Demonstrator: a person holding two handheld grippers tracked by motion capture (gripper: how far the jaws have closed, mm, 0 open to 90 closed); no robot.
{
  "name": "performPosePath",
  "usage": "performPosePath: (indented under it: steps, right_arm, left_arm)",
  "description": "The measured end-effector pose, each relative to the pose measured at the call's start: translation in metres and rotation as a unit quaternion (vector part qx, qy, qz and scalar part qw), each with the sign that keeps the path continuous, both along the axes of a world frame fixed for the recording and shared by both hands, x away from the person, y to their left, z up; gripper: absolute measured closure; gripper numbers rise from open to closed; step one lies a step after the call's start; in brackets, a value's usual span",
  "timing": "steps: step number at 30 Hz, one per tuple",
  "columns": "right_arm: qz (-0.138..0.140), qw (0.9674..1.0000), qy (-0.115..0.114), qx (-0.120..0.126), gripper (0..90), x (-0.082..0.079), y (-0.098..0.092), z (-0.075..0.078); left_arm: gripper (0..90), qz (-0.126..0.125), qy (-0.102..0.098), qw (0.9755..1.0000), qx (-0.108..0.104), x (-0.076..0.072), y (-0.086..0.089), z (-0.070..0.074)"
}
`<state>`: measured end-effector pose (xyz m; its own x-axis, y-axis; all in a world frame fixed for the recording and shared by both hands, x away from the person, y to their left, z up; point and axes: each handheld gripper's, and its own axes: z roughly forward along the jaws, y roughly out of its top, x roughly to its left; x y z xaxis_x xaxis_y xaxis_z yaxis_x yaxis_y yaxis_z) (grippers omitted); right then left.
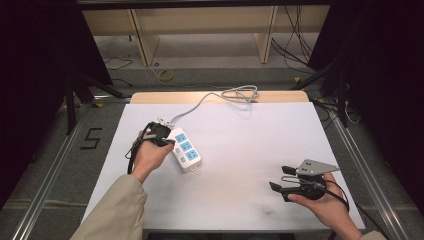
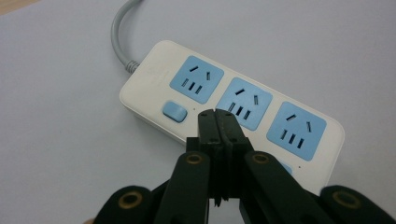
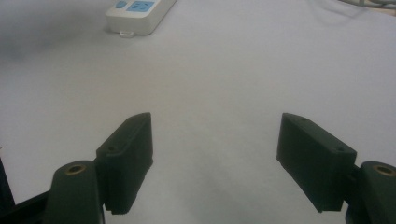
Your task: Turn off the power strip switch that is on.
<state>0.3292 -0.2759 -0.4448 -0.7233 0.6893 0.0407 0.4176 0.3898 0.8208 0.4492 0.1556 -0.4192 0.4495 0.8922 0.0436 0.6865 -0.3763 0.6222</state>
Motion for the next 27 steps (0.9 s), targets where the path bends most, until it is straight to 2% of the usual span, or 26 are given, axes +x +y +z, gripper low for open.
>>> performPosePath:
  steps: [27]
  right_arm:
    - [0.001, 1.0000, 0.001, -0.002, 27.4, -0.0004, 0.0006, 0.0003]
  left_arm:
    - [89.9, -0.002, 0.006, 1.0000, 0.002, 0.0039, -0.0051, -0.0003]
